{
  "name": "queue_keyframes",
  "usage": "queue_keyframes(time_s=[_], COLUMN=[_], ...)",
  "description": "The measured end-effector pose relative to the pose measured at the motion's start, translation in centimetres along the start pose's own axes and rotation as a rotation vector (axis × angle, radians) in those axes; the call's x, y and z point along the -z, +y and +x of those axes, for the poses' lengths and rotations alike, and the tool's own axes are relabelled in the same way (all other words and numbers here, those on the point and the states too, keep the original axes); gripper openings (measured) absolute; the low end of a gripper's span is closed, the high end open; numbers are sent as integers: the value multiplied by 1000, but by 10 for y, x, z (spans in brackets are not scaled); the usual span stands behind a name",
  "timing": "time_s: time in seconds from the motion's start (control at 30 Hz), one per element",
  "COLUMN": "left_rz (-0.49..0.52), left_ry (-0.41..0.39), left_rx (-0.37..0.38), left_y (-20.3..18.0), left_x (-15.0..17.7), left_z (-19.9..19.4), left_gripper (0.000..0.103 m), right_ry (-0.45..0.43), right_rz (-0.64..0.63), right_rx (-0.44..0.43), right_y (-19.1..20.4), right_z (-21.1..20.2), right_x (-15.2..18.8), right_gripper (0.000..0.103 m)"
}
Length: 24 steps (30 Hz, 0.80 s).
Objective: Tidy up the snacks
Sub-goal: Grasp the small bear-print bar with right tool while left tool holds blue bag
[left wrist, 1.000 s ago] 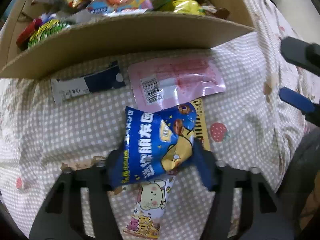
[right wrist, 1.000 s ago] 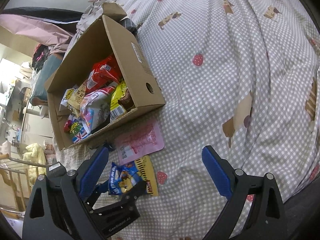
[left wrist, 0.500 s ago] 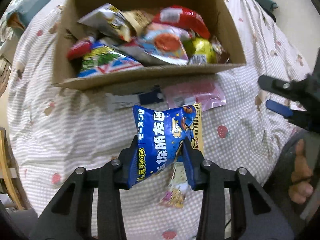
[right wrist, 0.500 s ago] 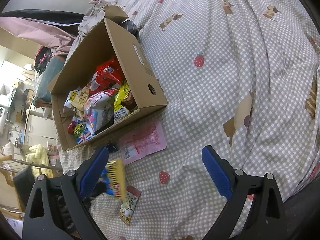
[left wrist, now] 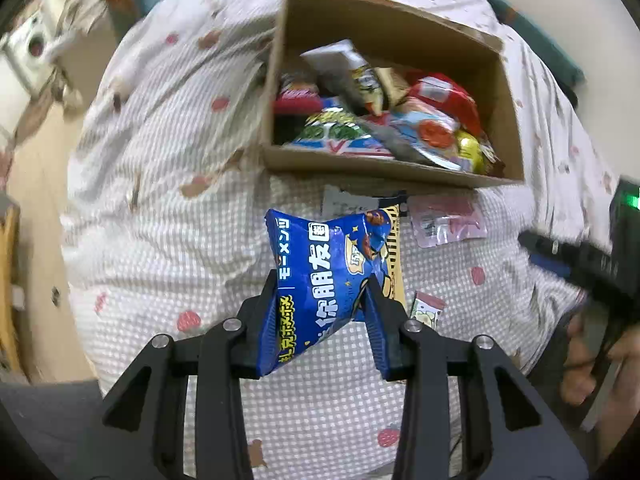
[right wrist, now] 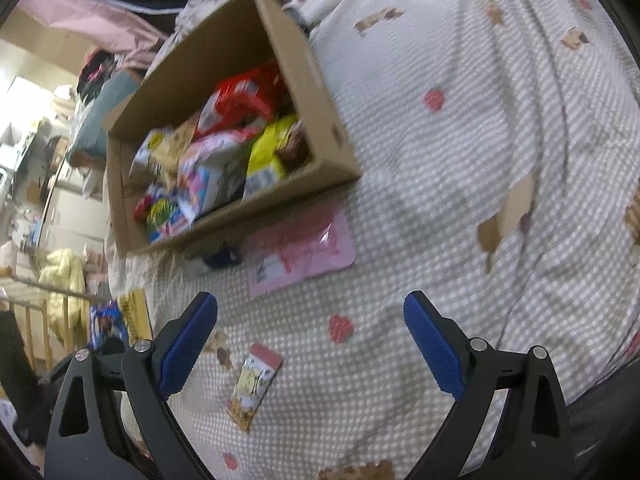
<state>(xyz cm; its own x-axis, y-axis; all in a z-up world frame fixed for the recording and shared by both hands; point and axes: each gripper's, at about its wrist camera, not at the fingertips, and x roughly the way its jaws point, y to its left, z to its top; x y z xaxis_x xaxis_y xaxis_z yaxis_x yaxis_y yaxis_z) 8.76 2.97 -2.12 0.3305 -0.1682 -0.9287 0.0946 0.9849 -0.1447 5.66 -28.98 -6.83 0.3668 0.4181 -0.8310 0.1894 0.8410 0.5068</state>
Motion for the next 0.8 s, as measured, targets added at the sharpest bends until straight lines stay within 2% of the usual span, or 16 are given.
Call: queue_keyframes(time_s=[0.2,0.27,0.33,0.37,0.43,0.57,0.8], left_rz=[-48,-61,-83,-90,-95,-107,-94], left_ry=[-34,-46,-50,-53,-60,-53,-38], left_rx=[-25,-32,-20,-15,-13,3,31], left_y=[9,11,15,16,17,20,15], left_x=[-4,-6,-7,-8,-9,-8,-6], left_z=[-4,-5,-8,-9,-12,-13,-13], left_gripper=[35,35,35,35,35,35,35], right_ry=[96,139,196,227,262,309,290], right_rz=[-53,-48,-17,1,14,6,-143], right_rx=[-47,-66,-83,-88,-66,-7,174], right_y=[19,24,26,27,31,48,84], right_z=[20,28,41,49,60,83,101], right_x=[24,34,44,49,58,70,79], right_gripper=[95,86,71,69,64,63,59])
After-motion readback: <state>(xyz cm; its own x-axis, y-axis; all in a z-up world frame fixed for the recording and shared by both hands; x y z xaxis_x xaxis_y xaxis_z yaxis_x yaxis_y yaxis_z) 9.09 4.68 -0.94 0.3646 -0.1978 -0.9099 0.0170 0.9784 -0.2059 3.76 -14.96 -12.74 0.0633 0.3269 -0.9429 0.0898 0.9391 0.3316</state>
